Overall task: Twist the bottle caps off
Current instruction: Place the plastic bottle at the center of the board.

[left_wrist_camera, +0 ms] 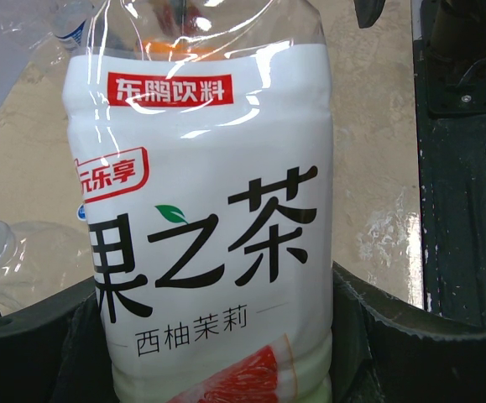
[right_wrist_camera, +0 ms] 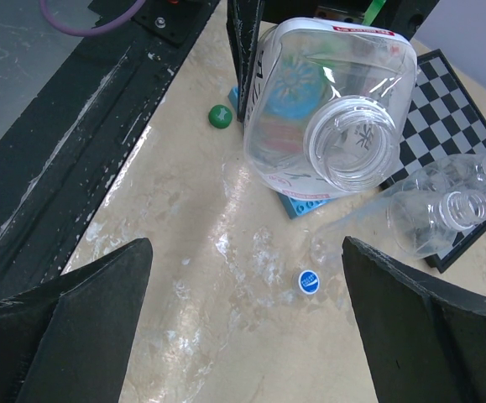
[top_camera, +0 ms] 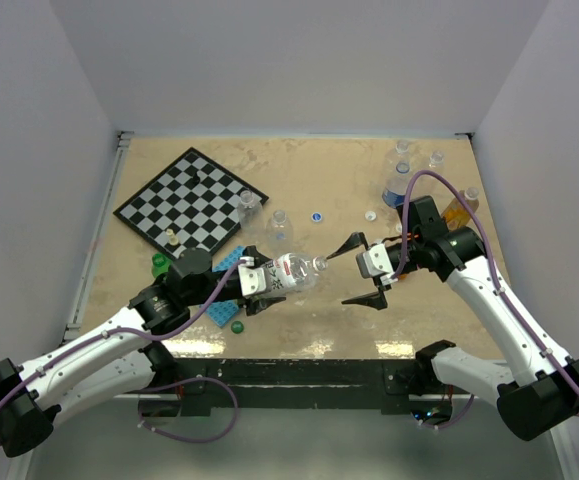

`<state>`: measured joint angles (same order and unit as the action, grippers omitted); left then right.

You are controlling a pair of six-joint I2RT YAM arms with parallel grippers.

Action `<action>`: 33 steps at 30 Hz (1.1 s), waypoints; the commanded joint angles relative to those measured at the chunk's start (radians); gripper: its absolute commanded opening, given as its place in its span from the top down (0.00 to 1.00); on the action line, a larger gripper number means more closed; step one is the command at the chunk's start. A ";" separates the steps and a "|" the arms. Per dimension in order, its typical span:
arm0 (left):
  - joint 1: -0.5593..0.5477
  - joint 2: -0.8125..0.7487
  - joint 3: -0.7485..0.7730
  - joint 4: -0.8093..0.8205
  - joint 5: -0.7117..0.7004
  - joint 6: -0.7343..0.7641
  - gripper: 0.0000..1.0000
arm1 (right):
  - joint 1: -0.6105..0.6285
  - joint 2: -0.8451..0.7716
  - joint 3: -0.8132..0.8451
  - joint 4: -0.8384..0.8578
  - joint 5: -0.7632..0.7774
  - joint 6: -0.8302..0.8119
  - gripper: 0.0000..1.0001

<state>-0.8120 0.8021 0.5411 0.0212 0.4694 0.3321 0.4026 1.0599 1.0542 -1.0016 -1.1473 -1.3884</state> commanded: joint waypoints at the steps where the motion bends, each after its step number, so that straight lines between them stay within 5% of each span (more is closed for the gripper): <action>1: 0.004 0.002 -0.006 0.066 0.032 -0.010 1.00 | -0.004 0.000 0.007 0.006 -0.032 0.002 0.02; 33: 0.004 0.025 -0.007 0.085 0.067 -0.028 1.00 | 0.019 0.089 0.104 -0.080 -0.104 -0.141 0.02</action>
<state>-0.8120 0.8200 0.5407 0.0311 0.4973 0.3241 0.4053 1.1461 1.0950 -1.0584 -1.1782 -1.4868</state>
